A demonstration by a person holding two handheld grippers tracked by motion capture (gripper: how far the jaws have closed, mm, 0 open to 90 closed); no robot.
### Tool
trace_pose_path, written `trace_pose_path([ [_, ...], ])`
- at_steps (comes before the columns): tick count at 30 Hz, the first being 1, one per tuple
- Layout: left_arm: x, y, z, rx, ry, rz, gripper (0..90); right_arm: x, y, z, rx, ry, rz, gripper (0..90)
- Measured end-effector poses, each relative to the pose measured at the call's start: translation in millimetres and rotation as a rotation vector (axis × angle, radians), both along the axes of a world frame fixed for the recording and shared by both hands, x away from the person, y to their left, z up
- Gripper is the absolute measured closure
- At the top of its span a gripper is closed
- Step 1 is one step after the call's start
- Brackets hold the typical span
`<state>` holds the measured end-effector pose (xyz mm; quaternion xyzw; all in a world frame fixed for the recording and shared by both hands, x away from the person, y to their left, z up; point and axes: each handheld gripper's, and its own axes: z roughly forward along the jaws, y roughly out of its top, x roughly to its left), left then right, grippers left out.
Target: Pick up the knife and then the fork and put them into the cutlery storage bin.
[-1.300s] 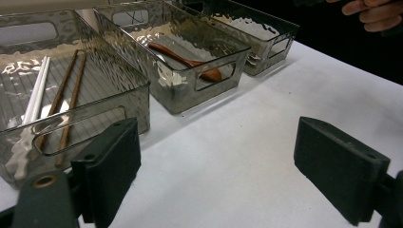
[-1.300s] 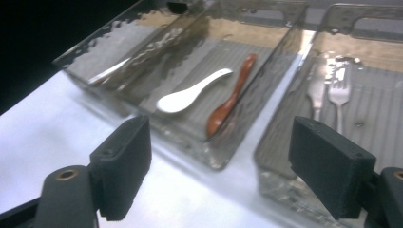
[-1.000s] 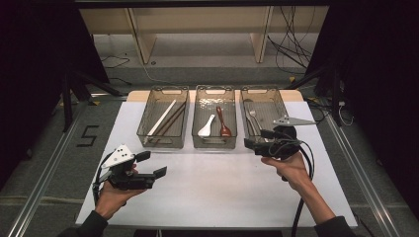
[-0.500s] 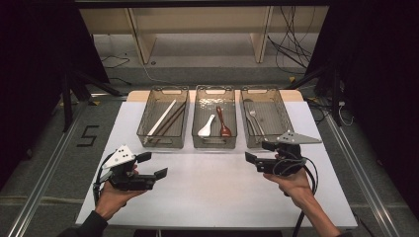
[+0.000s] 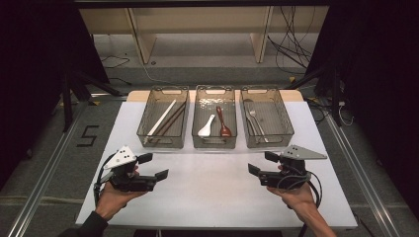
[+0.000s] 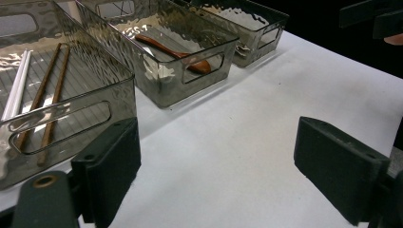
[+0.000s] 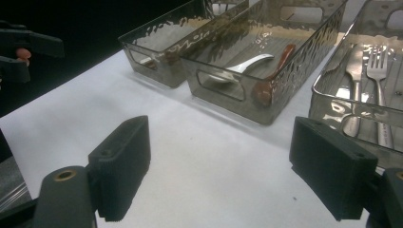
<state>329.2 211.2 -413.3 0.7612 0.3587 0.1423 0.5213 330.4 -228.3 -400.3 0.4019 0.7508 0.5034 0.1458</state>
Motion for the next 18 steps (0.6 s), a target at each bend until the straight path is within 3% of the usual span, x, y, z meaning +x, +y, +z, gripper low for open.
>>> trace_pose_path([
  [18, -1.4, -1.0, 0.1, 0.001, 0.004, -0.009, 15.1, -11.6, -6.2, -12.3, -0.018, -0.005, 0.0, 21.4],
])
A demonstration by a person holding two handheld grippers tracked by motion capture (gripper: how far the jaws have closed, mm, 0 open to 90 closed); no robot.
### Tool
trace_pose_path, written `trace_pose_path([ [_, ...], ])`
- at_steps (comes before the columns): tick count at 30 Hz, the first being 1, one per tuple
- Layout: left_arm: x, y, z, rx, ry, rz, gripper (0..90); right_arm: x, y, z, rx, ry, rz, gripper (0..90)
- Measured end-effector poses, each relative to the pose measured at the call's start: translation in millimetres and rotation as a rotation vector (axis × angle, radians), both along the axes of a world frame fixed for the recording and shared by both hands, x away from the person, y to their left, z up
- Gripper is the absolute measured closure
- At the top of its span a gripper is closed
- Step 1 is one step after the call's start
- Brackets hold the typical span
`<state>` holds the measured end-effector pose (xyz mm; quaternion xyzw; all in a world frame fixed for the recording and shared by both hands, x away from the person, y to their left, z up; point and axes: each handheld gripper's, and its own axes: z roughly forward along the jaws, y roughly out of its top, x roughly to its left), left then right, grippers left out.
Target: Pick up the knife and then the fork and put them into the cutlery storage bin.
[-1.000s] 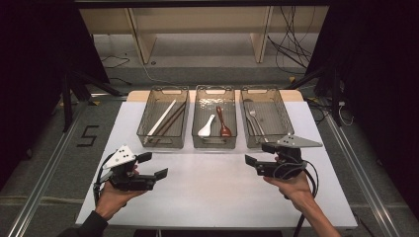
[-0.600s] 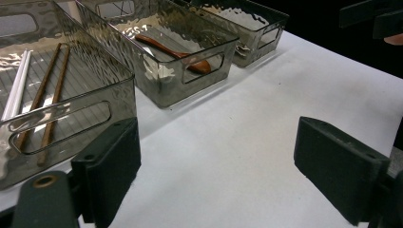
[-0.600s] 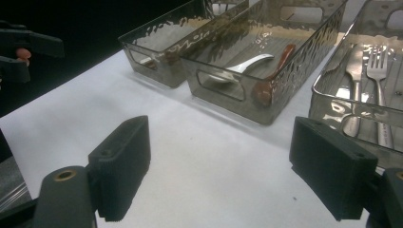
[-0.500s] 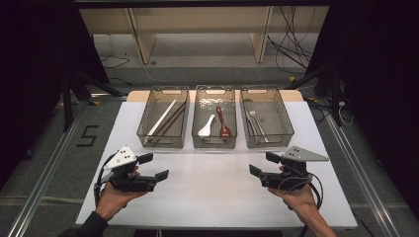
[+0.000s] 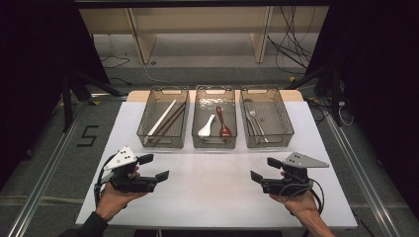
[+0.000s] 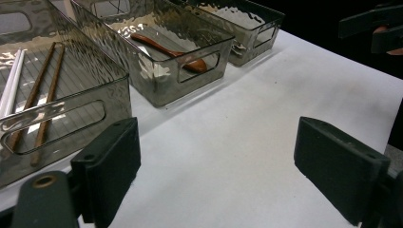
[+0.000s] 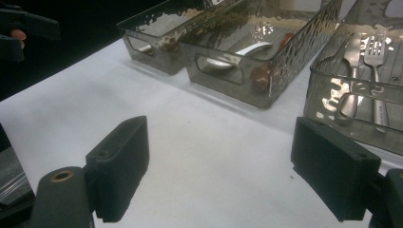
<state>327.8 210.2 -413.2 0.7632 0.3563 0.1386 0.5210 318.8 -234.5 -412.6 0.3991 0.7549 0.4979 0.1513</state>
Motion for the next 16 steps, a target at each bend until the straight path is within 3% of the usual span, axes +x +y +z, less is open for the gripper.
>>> trace_pose_path([
  [16, 0.7, 0.6, -0.1, 0.002, -0.003, 0.002, 15.1, 2.6, -1.7, 2.1, 0.003, -0.005, -0.01, 20.5],
])
